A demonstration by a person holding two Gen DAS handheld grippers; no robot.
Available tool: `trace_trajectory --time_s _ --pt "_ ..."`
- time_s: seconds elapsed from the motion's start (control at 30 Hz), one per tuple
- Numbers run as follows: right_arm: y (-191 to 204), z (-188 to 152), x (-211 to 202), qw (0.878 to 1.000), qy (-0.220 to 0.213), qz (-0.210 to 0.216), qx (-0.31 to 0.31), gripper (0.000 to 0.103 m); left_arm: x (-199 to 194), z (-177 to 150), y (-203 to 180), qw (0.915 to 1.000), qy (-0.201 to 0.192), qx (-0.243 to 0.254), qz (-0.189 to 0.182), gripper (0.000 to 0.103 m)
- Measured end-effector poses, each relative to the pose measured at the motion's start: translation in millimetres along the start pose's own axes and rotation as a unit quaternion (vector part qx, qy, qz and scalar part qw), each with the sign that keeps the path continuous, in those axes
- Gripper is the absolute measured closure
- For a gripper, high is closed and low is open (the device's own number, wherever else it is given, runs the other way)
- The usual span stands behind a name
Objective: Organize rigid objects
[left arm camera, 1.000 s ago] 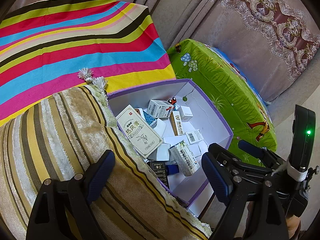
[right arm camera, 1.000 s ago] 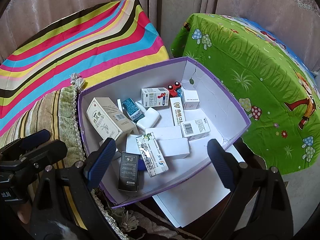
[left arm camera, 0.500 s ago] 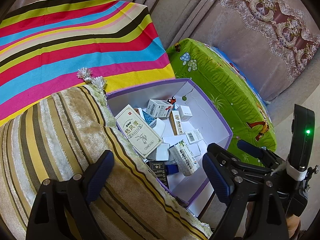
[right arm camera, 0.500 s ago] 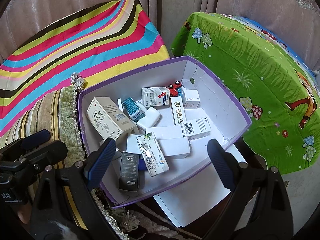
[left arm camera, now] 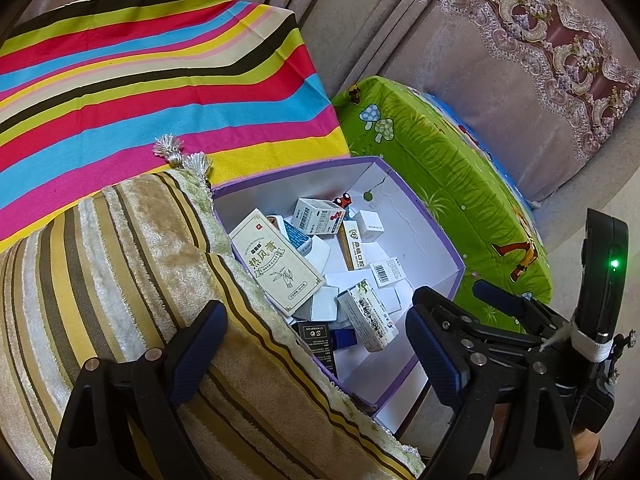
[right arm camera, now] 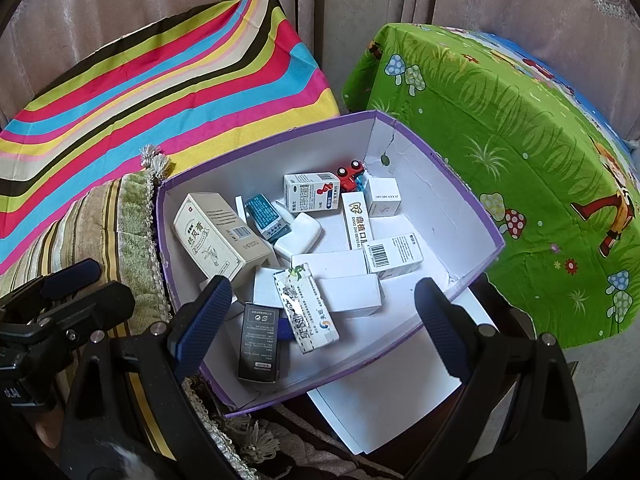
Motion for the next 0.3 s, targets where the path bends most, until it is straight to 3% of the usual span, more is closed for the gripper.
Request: trace_trajectory --time_s 0.3 --pt "-2.5 -1.9 2.4 1.000 0.001 -0.003 0.006 0.009 4.4 -3.7 -9.3 0.9998 0.013 0.016 -0.007 0.001"
Point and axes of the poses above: each gripper's, at about its wrist camera, not at the fingertips, and x roughly the way its jaws point, y to its left, z to its top, the point moved 8 cm from there along x, roughly the way its jaws point, and after that the axes turned 5 degrees about -z, right-handed, at the moved point
